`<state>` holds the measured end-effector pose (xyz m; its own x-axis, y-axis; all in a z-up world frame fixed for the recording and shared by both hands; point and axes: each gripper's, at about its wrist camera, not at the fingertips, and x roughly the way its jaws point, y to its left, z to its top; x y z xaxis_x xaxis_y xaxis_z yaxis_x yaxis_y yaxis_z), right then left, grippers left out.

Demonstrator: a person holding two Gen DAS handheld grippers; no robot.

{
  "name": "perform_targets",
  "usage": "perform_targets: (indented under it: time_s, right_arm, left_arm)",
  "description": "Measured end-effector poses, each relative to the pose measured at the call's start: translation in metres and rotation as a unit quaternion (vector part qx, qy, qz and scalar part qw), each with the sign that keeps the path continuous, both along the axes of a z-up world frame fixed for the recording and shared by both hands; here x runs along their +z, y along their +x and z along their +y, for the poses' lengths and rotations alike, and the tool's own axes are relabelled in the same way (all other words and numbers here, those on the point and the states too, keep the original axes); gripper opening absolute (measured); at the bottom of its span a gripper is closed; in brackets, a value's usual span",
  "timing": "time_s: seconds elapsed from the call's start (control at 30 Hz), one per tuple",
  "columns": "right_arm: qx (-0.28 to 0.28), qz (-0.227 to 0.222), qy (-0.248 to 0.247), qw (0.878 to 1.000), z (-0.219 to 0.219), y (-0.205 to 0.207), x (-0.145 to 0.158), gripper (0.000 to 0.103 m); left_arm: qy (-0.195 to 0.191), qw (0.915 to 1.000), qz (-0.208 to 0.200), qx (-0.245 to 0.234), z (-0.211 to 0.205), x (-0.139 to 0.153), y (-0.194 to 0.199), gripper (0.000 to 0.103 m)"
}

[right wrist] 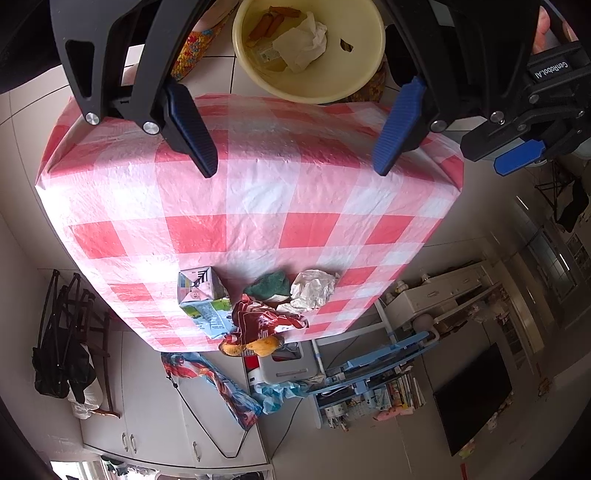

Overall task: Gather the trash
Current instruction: 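Move both open tools back from the bucket toward the table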

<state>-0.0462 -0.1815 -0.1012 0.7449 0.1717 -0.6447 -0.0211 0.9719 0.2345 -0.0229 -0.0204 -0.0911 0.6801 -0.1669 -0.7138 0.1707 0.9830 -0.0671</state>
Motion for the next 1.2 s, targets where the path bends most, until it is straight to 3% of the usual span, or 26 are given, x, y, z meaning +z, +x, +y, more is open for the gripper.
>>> perform_targets:
  time_s: [1.2]
  right_arm:
    - [0.015, -0.016, -0.026, 0.999, 0.016, 0.003, 0.001, 0.083]
  left_arm:
    - [-0.012, 0.9991, -0.013, 0.039, 0.008, 0.004, 0.005, 0.088]
